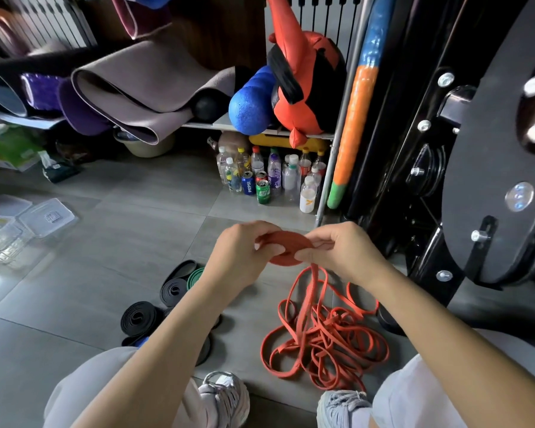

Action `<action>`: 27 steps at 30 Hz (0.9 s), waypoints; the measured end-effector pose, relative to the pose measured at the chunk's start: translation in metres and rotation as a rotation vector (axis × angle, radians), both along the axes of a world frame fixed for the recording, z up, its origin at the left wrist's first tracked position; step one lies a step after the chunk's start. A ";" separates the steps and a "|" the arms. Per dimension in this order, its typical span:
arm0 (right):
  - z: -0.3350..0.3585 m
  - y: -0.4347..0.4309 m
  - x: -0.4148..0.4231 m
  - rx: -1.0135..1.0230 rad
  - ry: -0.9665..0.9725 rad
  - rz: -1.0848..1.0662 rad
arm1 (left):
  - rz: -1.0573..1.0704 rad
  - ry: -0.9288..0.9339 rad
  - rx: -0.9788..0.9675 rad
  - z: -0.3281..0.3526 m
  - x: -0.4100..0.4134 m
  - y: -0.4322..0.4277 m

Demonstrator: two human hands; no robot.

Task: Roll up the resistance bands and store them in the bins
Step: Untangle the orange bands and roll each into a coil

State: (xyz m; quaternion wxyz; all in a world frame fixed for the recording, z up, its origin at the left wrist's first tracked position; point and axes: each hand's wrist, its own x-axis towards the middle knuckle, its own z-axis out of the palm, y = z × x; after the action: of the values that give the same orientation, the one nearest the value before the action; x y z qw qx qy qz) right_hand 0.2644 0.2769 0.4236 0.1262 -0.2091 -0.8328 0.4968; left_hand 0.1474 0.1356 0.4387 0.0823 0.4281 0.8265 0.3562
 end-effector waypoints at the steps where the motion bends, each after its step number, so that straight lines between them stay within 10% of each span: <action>1: 0.001 0.001 0.000 -0.012 0.012 0.004 | 0.022 -0.045 0.038 0.001 -0.001 0.000; 12: -0.002 -0.007 -0.006 -0.337 0.299 -0.060 | 0.096 -1.004 0.510 0.000 0.002 0.001; 17: -0.008 -0.004 -0.007 -0.339 0.222 -0.099 | 0.123 -0.912 0.404 -0.003 0.004 0.006; 22: -0.018 0.000 -0.005 0.117 -0.043 -0.023 | 0.024 -0.054 -0.001 -0.003 0.004 0.003; 27: -0.020 -0.003 -0.005 0.277 -0.128 0.054 | -0.130 0.093 -0.267 -0.004 0.009 0.002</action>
State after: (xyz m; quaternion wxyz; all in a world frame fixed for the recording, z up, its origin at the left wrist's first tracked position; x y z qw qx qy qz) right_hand 0.2592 0.2741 0.4039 0.0869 -0.1984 -0.9050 0.3662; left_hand 0.1565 0.1379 0.4349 0.1233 0.4820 0.8399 0.2167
